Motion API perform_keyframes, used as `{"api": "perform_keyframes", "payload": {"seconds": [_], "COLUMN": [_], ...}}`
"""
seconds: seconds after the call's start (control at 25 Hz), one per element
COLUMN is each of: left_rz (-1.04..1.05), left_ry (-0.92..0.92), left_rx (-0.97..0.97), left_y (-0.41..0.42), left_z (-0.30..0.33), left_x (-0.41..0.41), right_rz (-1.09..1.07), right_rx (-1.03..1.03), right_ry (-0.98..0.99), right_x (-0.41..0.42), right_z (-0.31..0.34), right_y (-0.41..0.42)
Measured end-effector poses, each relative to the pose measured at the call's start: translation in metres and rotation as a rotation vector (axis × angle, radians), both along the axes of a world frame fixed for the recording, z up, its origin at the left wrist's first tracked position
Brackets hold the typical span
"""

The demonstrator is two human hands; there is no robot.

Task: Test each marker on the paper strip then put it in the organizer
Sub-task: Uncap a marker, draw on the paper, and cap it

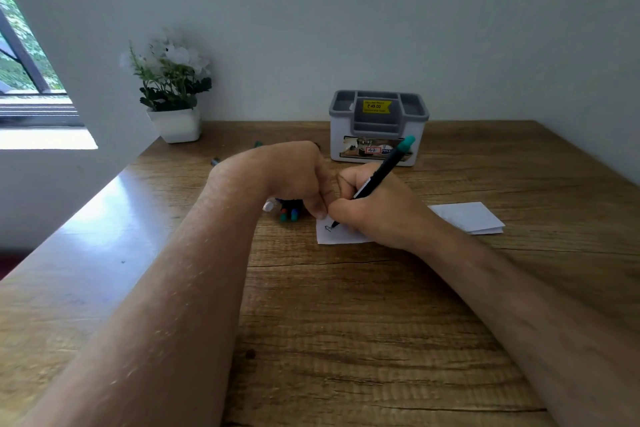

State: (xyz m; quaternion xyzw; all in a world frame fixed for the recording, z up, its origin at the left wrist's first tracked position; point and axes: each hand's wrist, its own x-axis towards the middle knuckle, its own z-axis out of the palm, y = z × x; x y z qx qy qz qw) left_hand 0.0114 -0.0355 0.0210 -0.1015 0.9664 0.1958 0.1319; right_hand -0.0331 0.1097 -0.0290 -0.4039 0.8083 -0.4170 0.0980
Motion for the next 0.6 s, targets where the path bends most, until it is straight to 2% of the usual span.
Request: {"api": "perform_keyframes", "payload": {"seconds": [0.36, 0.6], "left_rz": [-0.016, -0.011], "left_ry": [0.001, 0.011], "left_rx": [-0.008, -0.016], "left_y": [0.0011, -0.0009], "left_z": [-0.0007, -0.0036], "left_x": [0.0004, -0.0021], "right_rz": [0.081, -0.084], "right_rx": [0.020, -0.019], "right_ry": [0.012, 0.069], "right_x": [0.0010, -0.0062], "right_z": [0.0045, -0.0022], "right_y": [0.0026, 0.0010]}}
